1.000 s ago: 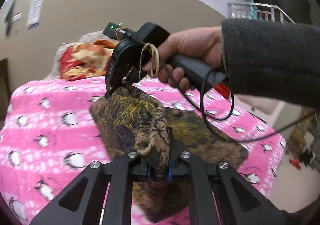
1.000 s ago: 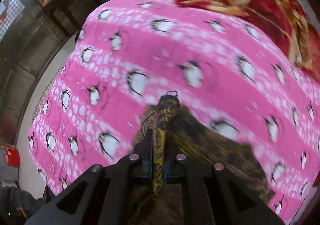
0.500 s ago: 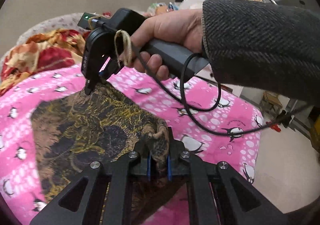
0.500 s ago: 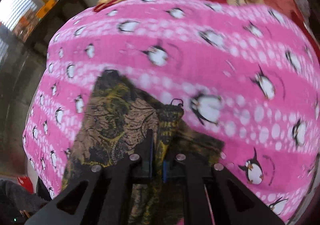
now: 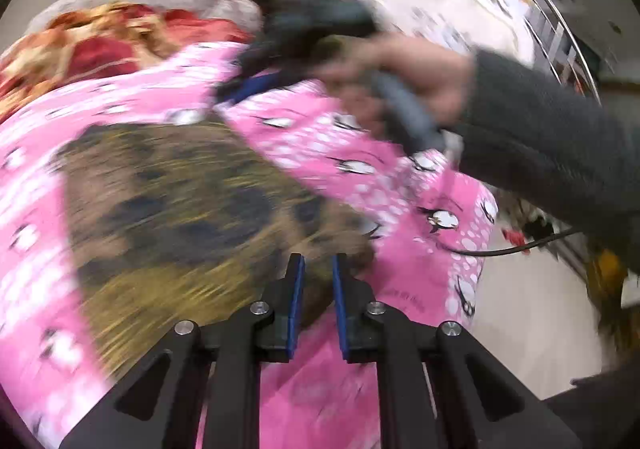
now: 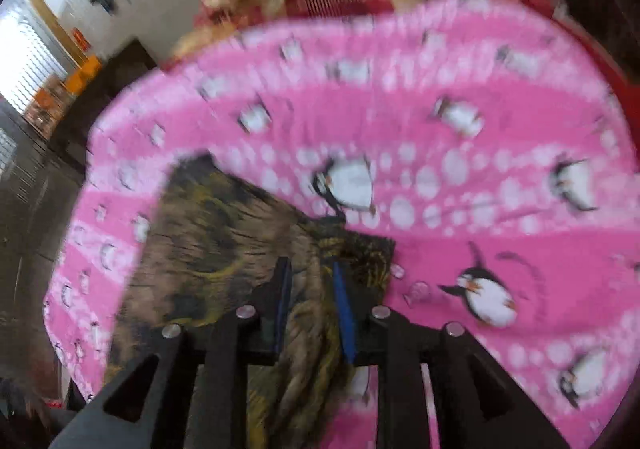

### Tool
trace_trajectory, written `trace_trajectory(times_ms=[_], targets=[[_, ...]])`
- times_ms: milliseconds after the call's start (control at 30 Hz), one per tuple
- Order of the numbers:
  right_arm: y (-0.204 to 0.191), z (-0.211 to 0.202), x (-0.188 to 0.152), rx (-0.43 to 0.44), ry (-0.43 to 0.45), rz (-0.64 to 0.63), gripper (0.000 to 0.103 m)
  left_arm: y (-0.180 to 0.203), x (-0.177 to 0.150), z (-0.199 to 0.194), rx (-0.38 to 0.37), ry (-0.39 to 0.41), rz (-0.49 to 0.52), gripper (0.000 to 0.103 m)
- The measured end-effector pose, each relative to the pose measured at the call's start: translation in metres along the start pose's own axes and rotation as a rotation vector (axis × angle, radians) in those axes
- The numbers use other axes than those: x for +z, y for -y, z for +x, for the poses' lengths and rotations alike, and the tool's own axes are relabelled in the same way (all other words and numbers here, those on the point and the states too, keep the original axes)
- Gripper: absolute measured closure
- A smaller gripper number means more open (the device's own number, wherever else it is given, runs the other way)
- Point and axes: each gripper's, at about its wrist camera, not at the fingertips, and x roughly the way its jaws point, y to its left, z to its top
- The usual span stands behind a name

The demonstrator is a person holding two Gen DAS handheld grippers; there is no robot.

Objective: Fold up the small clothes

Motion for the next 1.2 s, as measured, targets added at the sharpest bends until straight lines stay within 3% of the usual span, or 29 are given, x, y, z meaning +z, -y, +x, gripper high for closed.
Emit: trace_trajectory(times_ms=[100,167,267,300,367,433,567,667,767,833,900,967,1033,1100,1167,1200], targets=[[-0.033,-0.052,-0.026,0.044,0.105,-0.107,0.070,-0.039,-0.008,-0.036,0.112,0.077,-0.118,0.103],[-0.063,-0.068,-0.053,0.090,0.133,-0.215,0.063,-0.063,-0.012,-0.038,0.159,0.079,-0.210,0.103],[-0.092,-0.057,-0.100,0.074,0.073,-0.333,0.062,-0.090,-0.031,-0.014,0.143,-0.015,-0.334,0.103],[-0.091,-0.045,-0.119,0.052,0.019,-0.348,0.062,-0.092,-0.039,-0.004,0.139,-0.064,-0.343,0.103],[-0.081,-0.016,-0.152,-0.023,-0.082,-0.357,0.062,-0.089,-0.045,-0.001,0.123,-0.051,-0.304,0.103],[-0.071,-0.021,-0.171,-0.015,0.012,-0.348,0.062,-0.090,-0.042,-0.006,0.116,-0.061,-0.310,0.103],[-0.070,-0.037,-0.156,-0.020,0.008,-0.284,0.064,-0.106,-0.010,-0.022,0.135,-0.001,-0.311,0.103],[-0.089,-0.050,-0.127,-0.069,0.092,-0.304,0.063,-0.125,0.023,-0.015,0.183,0.052,-0.345,0.103],[-0.092,-0.040,-0.090,-0.104,0.136,-0.255,0.063,-0.147,0.038,0.020,0.231,-0.007,-0.383,0.103],[-0.085,-0.007,-0.075,-0.142,0.069,-0.248,0.063,-0.156,0.027,0.048,0.242,-0.101,-0.424,0.103],[-0.067,0.025,-0.076,-0.189,-0.063,-0.240,0.064,-0.155,0.024,0.046,0.224,-0.086,-0.409,0.103],[-0.056,0.021,-0.075,-0.129,-0.044,-0.178,0.064,-0.154,0.032,0.039,0.209,-0.088,-0.394,0.103],[-0.058,0.014,-0.066,-0.138,-0.049,-0.160,0.065,-0.160,0.045,0.031,0.206,-0.049,-0.394,0.103],[-0.065,0.002,-0.050,-0.154,0.006,-0.138,0.064,-0.171,0.069,0.032,0.239,-0.002,-0.395,0.103],[-0.072,-0.002,-0.032,-0.153,0.062,-0.088,0.056,-0.182,0.088,0.046,0.241,0.008,-0.436,0.103],[-0.074,0.001,-0.023,-0.180,0.085,-0.056,0.042,-0.188,0.094,0.057,0.231,0.006,-0.466,0.103]])
